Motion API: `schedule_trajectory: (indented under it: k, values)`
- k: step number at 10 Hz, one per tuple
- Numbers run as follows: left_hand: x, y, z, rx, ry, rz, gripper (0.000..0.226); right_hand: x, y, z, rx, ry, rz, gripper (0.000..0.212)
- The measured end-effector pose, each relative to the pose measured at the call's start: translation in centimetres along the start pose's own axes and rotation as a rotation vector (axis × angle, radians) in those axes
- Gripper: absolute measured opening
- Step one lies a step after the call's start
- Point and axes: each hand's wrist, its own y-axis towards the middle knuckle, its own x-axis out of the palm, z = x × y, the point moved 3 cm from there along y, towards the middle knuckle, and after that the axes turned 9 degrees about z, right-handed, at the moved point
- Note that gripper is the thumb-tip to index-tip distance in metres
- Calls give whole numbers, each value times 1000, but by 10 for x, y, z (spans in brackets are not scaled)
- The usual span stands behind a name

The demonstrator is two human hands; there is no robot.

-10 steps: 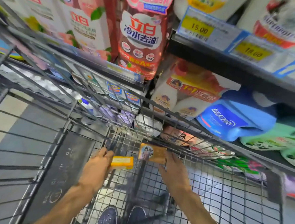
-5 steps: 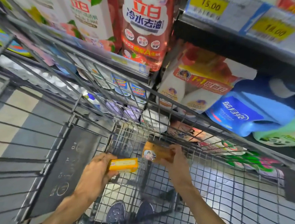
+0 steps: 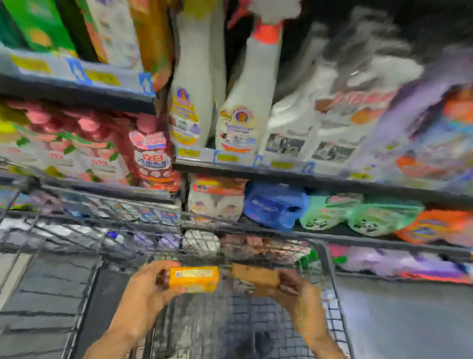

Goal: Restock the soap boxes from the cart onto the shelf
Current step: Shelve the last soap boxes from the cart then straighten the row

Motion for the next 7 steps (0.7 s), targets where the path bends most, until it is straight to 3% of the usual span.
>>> schedule_trajectory:
  k: [1, 2, 4, 7]
  values:
    - [-9, -10, 73, 104, -16, -32, 54, -77, -61, -61, -87, 177, -51, 41]
    - [-5, -27, 155, 237, -72, -62, 74, -155, -101, -89, -115, 94, 76, 36]
    - [46, -74, 326, 350, -192, -277, 70, -316, -186, -134, -164, 82, 354, 41]
    - [204, -178, 512, 557, -235, -497, 49, -556, -274, -97, -180, 177, 690, 47]
